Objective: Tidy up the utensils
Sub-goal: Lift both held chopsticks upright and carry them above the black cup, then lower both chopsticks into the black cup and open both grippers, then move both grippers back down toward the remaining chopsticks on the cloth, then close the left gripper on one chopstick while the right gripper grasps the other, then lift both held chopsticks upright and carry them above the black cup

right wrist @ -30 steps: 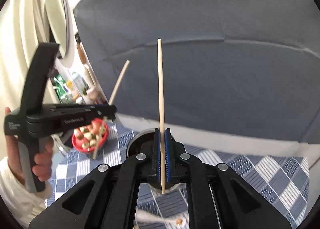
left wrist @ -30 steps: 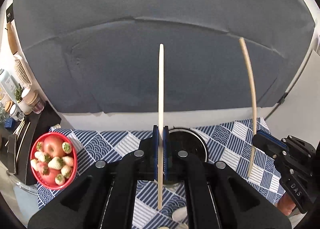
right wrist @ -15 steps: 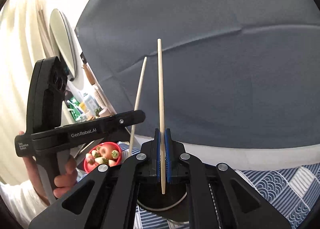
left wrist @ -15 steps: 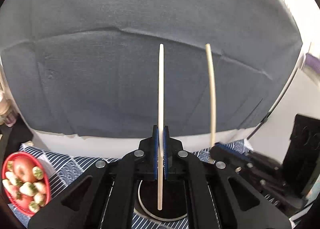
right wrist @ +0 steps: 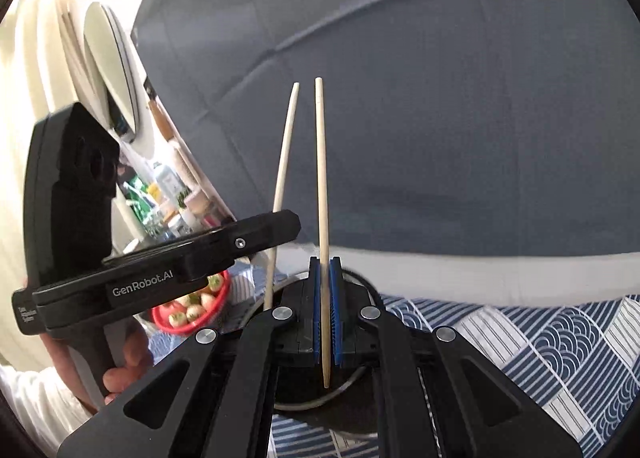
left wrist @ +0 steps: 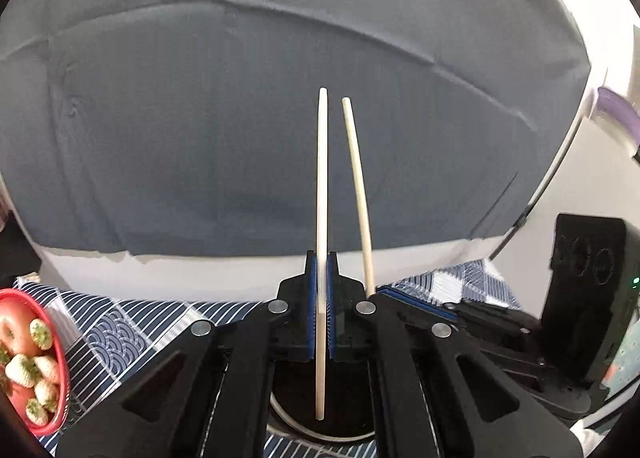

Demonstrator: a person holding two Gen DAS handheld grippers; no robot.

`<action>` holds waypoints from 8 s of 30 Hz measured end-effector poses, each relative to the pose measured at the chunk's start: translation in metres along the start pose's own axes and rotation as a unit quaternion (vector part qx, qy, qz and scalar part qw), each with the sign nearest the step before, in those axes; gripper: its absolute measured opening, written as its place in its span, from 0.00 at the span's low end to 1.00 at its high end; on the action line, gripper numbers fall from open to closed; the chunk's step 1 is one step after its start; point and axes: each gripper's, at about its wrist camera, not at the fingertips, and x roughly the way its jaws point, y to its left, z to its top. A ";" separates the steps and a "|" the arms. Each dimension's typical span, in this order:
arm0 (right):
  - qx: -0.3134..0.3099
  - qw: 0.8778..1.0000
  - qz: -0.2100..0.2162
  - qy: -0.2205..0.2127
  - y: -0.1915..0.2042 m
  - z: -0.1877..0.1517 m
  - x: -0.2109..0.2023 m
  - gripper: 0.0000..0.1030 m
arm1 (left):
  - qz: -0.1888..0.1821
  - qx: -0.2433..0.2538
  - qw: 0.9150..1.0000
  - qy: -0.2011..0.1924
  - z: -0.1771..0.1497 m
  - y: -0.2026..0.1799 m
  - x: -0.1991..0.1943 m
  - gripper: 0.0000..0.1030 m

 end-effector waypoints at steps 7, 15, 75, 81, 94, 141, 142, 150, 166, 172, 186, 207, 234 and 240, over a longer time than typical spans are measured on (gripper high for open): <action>-0.013 1.000 -0.015 0.014 0.008 -0.010 -0.006 0.04 | 0.013 0.016 1.000 0.014 -0.016 0.000 -0.004 0.04; -0.015 0.999 -0.028 0.018 0.009 -0.010 -0.020 0.08 | 0.009 0.019 1.000 0.013 -0.021 -0.003 -0.014 0.05; -0.027 0.966 -0.171 0.194 0.031 -0.209 -0.152 0.90 | 0.085 -0.037 0.978 0.185 -0.239 -0.049 -0.087 0.94; -0.051 0.954 -0.159 0.248 0.023 -0.232 -0.134 0.90 | 0.082 -0.062 0.969 0.224 -0.260 -0.055 -0.068 0.94; -0.094 0.936 -0.129 0.315 0.010 -0.261 -0.106 0.90 | 0.111 -0.071 0.950 0.283 -0.287 -0.077 -0.045 0.85; -0.184 0.916 -0.119 0.337 -0.005 -0.254 -0.123 0.52 | 0.160 -0.012 0.926 0.341 -0.278 -0.155 0.013 0.48; -0.183 0.916 -0.117 0.336 -0.005 -0.253 -0.124 0.35 | 0.159 -0.012 0.928 0.337 -0.276 -0.156 0.013 0.39; -0.157 0.917 -0.125 0.344 -0.015 -0.246 -0.128 0.04 | 0.127 -0.035 0.927 0.351 -0.271 -0.153 0.021 0.04; -0.080 0.938 -0.160 0.297 -0.028 -0.225 -0.186 0.04 | 0.068 -0.024 0.938 0.339 -0.268 -0.150 -0.025 0.04; -0.072 0.941 -0.183 0.276 -0.017 -0.218 -0.205 0.04 | 0.070 0.001 0.943 0.325 -0.260 -0.141 -0.051 0.04; -0.038 0.958 -0.187 0.213 0.008 -0.209 -0.238 0.04 | 0.103 0.040 0.950 0.293 -0.231 -0.129 -0.084 0.04; -0.039 0.987 -0.129 0.089 0.025 -0.106 -0.234 0.05 | 0.164 0.060 0.963 0.203 -0.104 -0.095 -0.113 0.04; -0.017 1.000 -0.015 0.006 0.023 0.011 -0.103 0.05 | 0.042 0.035 0.994 0.095 0.022 -0.034 -0.049 0.04; -0.011 1.000 0.014 -0.023 0.029 0.021 -0.072 0.05 | 0.002 0.043 0.998 0.045 0.033 -0.023 -0.041 0.04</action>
